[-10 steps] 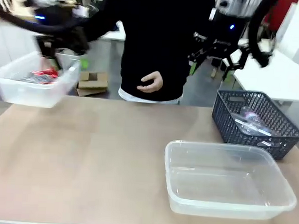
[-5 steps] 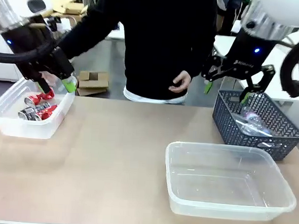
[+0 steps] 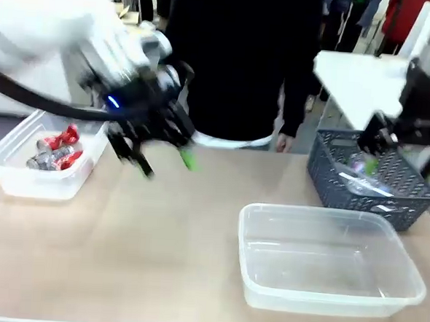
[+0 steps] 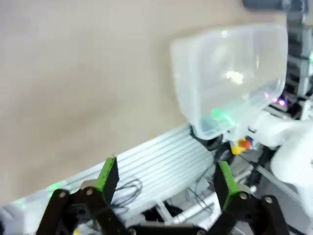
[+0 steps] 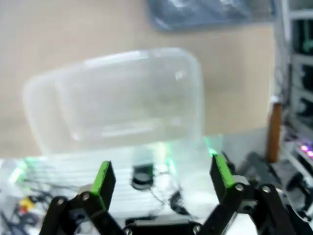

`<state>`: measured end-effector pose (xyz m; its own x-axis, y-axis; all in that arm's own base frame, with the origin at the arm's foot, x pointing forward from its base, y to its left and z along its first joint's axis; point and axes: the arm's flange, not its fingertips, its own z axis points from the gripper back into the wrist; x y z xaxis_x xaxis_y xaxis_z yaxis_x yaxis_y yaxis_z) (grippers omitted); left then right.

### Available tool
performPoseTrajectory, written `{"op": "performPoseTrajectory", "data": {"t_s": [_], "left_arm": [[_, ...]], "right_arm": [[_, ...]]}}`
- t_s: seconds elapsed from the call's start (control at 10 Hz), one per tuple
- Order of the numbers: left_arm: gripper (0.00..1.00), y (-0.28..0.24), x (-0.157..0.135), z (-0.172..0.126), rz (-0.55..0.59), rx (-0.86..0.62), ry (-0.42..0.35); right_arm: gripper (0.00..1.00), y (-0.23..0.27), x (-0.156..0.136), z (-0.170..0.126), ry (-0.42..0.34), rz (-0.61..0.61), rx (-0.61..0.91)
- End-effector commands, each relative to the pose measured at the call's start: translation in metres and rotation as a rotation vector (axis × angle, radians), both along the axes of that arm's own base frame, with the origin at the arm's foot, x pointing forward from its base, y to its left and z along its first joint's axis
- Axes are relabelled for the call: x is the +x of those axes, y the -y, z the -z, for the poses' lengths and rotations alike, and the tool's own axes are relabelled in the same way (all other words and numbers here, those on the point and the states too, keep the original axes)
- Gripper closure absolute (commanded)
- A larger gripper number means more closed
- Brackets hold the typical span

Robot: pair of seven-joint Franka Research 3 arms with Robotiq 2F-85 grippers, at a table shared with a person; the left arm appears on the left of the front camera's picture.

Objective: Sort the waste into each basket.
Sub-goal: Pick up the Organizing box on the right side of the table and lift it.

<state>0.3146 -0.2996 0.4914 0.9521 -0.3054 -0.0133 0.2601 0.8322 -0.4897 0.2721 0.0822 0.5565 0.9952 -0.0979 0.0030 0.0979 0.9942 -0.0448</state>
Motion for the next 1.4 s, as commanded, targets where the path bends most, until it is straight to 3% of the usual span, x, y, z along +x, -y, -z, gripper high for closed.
{"op": "performPoseTrajectory", "data": {"t_s": [0.0, 0.1, 0.2, 0.3, 0.6, 0.7, 0.8, 1.0, 1.3], "left_arm": [[0.0, 0.079, 0.001, 0.017, 0.074, 0.081, 0.004], [0.0, 0.115, -0.014, 0.027, 0.135, 0.103, 0.023], [0.0, 0.14, -0.018, 0.038, 0.123, 0.134, 0.073], [0.0, 0.101, -0.04, 0.029, 0.108, 0.047, -0.011], [0.0, 0.101, -0.04, 0.029, 0.108, 0.047, -0.011], [0.0, 0.119, -0.033, 0.033, 0.109, 0.065, -0.006], [0.0, 0.116, -0.041, 0.058, 0.065, 0.137, -0.041], [0.0, 0.114, -0.05, 0.083, 0.001, 0.187, -0.049], [0.0, 0.132, -0.047, 0.147, -0.034, 0.25, -0.127]], "right_arm": [[0.0, 0.067, -0.028, 0.002, -0.08, -0.001, -0.046], [0.0, 0.099, -0.041, 0.017, -0.138, 0.003, -0.016], [0.0, 0.117, -0.042, 0.035, -0.139, 0.03, 0.081], [0.0, 0.076, -0.041, 0.011, -0.104, 0.007, -0.013], [0.0, 0.096, -0.049, 0.021, -0.128, 0.015, 0.013], [0.0, 0.082, -0.016, 0.046, -0.167, -0.04, -0.031], [0.0, 0.079, 0.001, 0.071, -0.17, -0.033, -0.054], [0.0, 0.081, 0.009, 0.106, -0.176, -0.083, -0.004], [0.0, 0.063, 0.02, 0.166, -0.174, -0.106, 0.092]]}}
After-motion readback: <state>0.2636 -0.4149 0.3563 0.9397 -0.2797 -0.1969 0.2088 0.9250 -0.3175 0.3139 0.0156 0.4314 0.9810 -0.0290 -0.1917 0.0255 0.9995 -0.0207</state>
